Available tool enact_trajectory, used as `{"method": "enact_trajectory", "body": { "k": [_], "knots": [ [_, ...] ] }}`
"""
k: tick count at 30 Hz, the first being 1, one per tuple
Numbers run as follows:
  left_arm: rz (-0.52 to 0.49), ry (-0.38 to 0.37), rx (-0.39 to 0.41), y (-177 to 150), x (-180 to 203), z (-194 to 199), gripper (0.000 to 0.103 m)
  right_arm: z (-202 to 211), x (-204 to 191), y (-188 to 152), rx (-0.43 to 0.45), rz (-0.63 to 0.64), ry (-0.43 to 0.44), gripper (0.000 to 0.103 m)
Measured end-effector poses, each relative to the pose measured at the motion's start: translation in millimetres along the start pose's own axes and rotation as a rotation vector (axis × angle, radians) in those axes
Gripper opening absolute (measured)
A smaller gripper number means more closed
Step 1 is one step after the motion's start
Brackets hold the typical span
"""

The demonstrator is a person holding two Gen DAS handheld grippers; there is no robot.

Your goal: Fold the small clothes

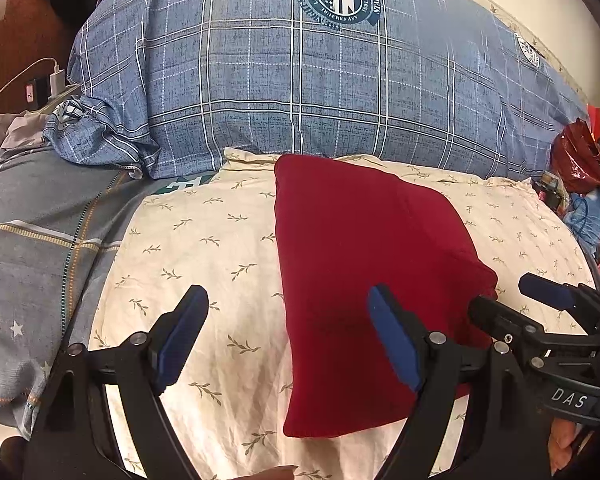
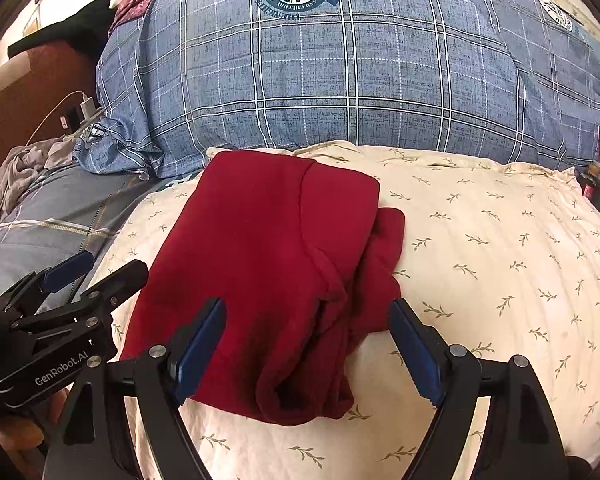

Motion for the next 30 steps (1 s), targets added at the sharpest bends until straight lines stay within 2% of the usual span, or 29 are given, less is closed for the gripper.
{"method": "enact_trajectory", "body": {
  "k": [30],
  "knots": [
    [-0.026, 0.005, -0.023, -0.2, 0.6, -6.8, 0.083, -10.2, -4.9, 1.0, -0.025, 0.012, 0.006, 0.084]
  ]
}}
Point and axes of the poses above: each gripper's, at about its wrist camera, not at the fingertips, and z roughly against the way its jaws point, x to its right, y to its top, the point moved 5 cm from there along -z, roughly the way its jaws point, and after that the axes turned 14 degrees about z, right-handed, at the moved point
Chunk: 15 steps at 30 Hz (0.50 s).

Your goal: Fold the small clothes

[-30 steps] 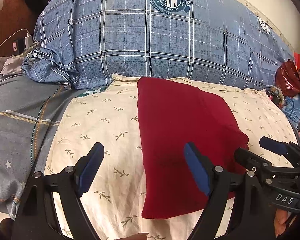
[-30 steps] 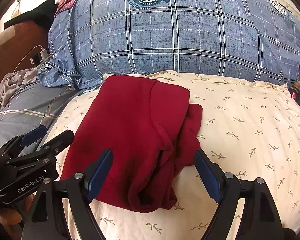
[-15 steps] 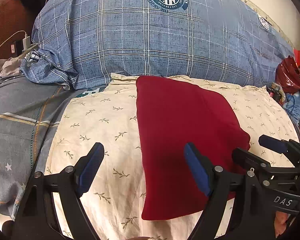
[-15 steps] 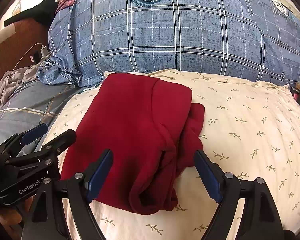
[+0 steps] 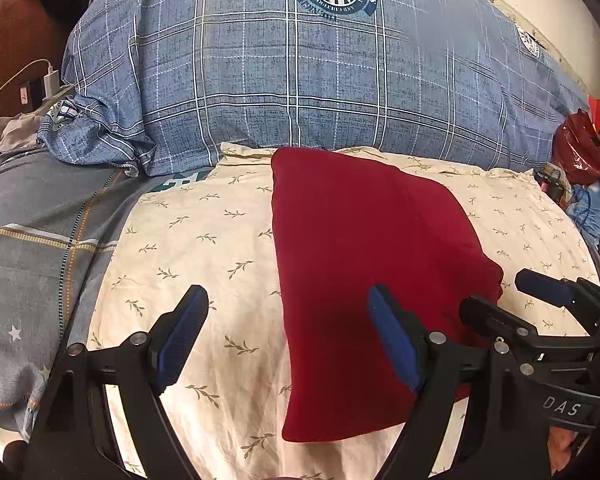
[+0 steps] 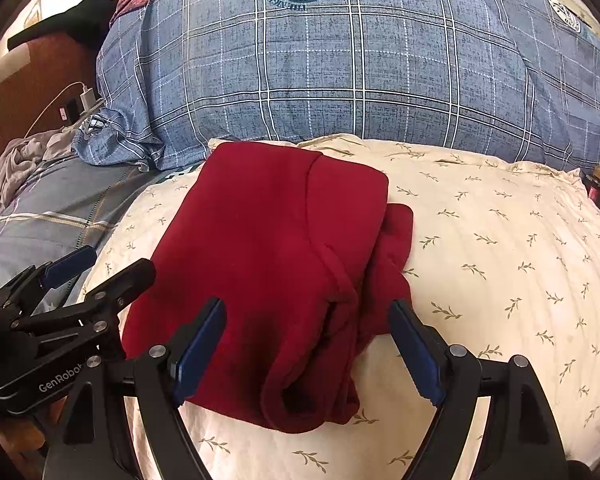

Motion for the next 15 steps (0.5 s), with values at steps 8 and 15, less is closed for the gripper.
{"method": "enact_trajectory", "body": {
  "k": [8, 15],
  "knots": [
    [-0.005, -0.007, -0.006, -1.4, 2.9, -1.4, 0.083, -1.4, 0.8, -0.2, -0.005, 0.001, 0.000, 0.084],
    [-0.008, -0.019, 0.000, -1.1, 1.9, -0.4, 0.083, -3.7, 4.1, -0.6, -0.008, 0.002, 0.009, 0.084]
  ]
}}
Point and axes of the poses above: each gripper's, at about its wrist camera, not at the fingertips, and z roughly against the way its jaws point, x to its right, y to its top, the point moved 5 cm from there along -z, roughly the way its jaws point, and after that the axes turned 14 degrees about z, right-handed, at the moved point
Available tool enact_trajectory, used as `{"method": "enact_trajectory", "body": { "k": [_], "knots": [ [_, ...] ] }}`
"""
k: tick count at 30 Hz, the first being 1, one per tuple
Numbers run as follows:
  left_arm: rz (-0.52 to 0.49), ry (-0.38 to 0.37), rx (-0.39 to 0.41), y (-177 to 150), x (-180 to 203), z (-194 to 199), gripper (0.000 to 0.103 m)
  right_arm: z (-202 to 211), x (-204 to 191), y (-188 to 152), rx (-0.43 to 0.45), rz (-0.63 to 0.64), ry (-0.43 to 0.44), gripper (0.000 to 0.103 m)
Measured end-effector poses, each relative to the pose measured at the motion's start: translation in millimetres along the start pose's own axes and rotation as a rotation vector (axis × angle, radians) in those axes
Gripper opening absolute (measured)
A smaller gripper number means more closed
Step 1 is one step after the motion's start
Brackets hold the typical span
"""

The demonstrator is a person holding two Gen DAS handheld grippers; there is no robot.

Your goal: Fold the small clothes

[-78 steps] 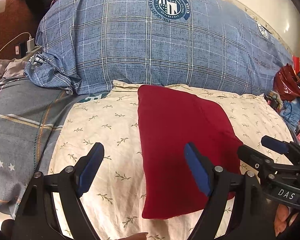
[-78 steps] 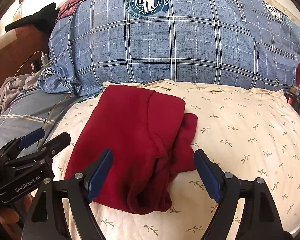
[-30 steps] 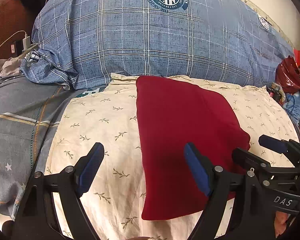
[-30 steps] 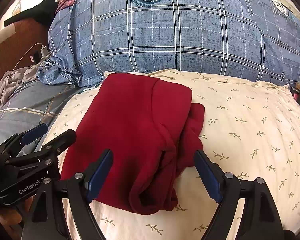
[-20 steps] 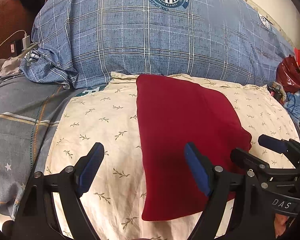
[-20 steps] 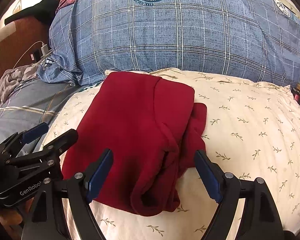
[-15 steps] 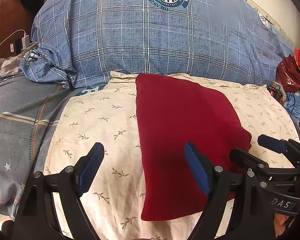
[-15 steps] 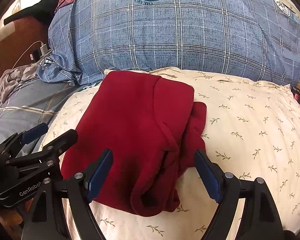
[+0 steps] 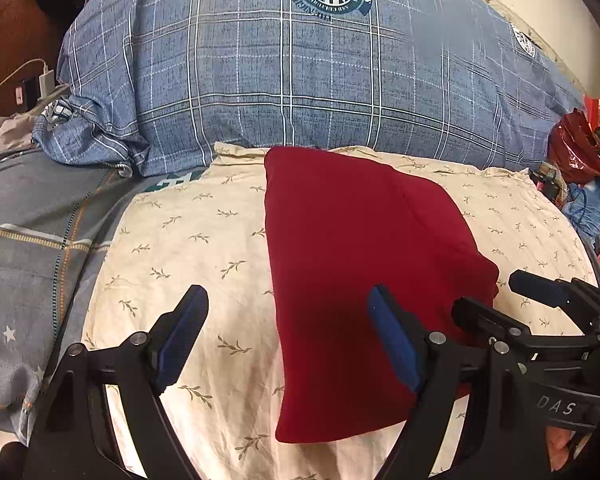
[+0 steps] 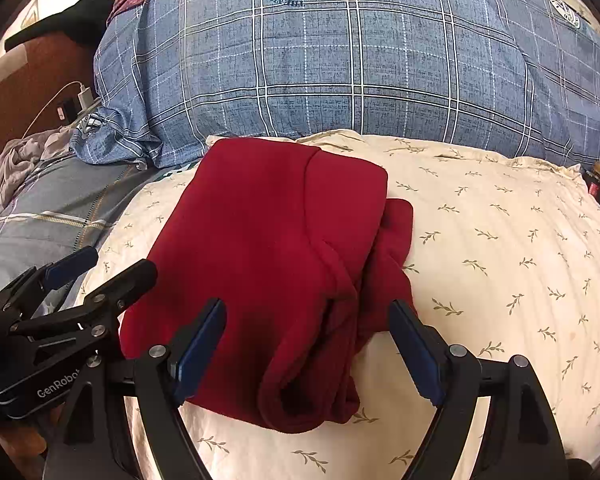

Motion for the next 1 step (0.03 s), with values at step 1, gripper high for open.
{"method": "enact_trajectory", "body": {
  "k": [1],
  "knots": [
    [0.001, -0.004, -0.004, 0.7, -0.6, -0.3, 0.083, 0.3, 0.3, 0.2, 0.002, 0.000, -0.001, 0.084]
  ]
}}
Point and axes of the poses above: each gripper's, at about its wrist camera, not at the fingertips, and z roughly against the way its jaws point, x to its right, y to its top, the point moved 5 cm from there along -z, roughly the way its jaws point, and after that the axes turned 14 degrees about z, right-handed, at the moved point
